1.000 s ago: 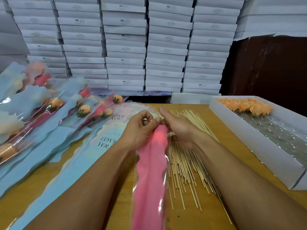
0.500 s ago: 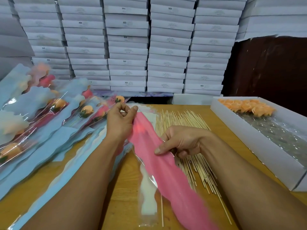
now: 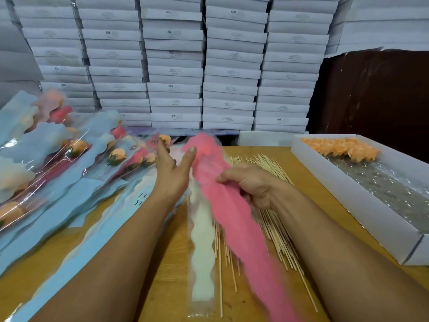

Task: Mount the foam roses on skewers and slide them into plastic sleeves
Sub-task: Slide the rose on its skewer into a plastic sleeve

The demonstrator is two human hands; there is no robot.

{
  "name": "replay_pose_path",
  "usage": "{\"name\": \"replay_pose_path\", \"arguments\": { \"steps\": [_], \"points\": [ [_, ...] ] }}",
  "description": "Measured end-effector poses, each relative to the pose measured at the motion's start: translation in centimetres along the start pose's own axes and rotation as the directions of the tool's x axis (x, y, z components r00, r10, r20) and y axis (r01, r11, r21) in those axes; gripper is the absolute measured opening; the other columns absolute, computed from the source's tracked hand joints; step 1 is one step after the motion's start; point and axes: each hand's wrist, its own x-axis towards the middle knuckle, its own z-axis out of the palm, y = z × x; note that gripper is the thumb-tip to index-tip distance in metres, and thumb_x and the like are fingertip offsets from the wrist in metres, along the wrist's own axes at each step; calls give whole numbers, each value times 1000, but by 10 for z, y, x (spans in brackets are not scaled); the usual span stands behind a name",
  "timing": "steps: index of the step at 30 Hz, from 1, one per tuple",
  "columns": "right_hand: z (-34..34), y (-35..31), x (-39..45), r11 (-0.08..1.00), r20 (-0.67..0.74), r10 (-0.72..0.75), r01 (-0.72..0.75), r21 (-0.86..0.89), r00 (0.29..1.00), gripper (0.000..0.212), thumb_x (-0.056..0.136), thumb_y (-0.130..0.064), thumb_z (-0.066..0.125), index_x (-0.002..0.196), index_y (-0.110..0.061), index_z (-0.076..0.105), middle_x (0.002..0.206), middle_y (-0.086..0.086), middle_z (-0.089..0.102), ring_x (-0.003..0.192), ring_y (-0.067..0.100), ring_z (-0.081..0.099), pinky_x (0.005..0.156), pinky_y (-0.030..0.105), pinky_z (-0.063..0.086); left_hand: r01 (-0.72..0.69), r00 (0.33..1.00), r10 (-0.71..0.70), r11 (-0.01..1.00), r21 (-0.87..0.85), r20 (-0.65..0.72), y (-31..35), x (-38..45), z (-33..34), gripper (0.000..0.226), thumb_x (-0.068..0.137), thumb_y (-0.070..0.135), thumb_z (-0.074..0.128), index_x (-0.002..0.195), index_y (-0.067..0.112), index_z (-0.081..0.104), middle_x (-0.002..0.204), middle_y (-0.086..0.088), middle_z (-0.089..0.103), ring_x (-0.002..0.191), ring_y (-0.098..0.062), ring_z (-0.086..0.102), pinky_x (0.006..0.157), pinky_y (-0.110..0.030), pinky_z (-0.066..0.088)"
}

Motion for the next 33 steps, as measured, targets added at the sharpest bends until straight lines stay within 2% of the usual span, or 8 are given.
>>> {"name": "replay_pose_path", "arguments": {
  "steps": [3, 5, 7, 13, 17, 23, 26, 33],
  "points": [
    [1, 2, 6, 989, -129, -69, 85, 120, 989, 13, 93, -12, 68, 81, -9, 65, 61, 5, 65, 45, 17, 53, 38, 21, 32, 202, 973, -199, 979, -14, 116, 7, -8, 8, 83, 93, 57, 57, 156, 19, 19, 153, -8, 39, 112, -24, 63, 94, -44, 52],
    [1, 4, 10, 978, -204, -96, 131, 163, 974, 17, 94, -11, 68, 77, -10, 65, 57, 2, 68, 41, 13, 59, 37, 19, 40, 268, 940, -248, 961, -60, 236, 14, -14, 13, 52, 94, 46, 62, 122, 3, 56, 100, -10, 65, 67, -12, 64, 63, -30, 55],
    [1, 7, 14, 975, -270, -106, 153, 159, 957, 16, 94, -10, 69, 78, -11, 66, 67, 5, 71, 50, 15, 66, 46, 23, 49, 281, 903, -257, 959, -21, 344, 22, -18, 18, 34, 94, 32, 68, 93, -2, 65, 68, -5, 64, 52, -11, 62, 53, -26, 52],
    [-8, 14, 25, 974, -438, -121, 192, 123, 891, 23, 92, -8, 70, 71, -13, 64, 70, 6, 69, 48, 11, 65, 45, 23, 48, 381, 808, -391, 917, 115, 440, 49, -19, 31, 28, 83, 1, 76, 108, -6, 66, 102, -20, 73, 92, -36, 71, 89, -52, 58],
    [-11, 14, 26, 974, -481, -124, 199, 109, 868, 15, 93, -11, 70, 77, -12, 69, 81, 9, 73, 63, 19, 69, 54, 29, 54, 404, 768, -427, 901, 157, 478, 55, -18, 40, 31, 82, -3, 76, 110, -5, 64, 107, -24, 72, 99, -40, 70, 89, -56, 57],
    [-10, 8, 19, 942, -413, -78, 203, 269, 908, 24, 101, -28, 56, 88, -8, 61, 59, 7, 65, 39, 13, 52, 37, 22, 41, 233, 909, -301, 940, 249, 289, 55, 8, 29, 24, 78, 3, 82, 76, 9, 58, 70, -5, 62, 54, -16, 61, 48, -24, 51],
    [-12, 7, 15, 963, -364, -63, 152, 222, 929, 18, 101, -24, 52, 105, -8, 59, 68, 11, 74, 45, 12, 56, 40, 24, 43, 203, 949, -263, 932, 301, 173, 46, 31, 0, 14, 84, 5, 76, 81, 7, 63, 79, -10, 64, 71, -22, 59, 64, -30, 50],
    [-12, 10, 12, 988, -330, -81, 120, 100, 941, 9, 102, -24, 55, 102, -17, 61, 74, 5, 77, 47, 9, 57, 41, 24, 42, 236, 963, -138, 846, 479, -230, 33, 80, -95, 12, 92, 4, 57, 93, 10, 67, 95, -19, 68, 70, -24, 56, 69, -32, 47]
  ]
}}
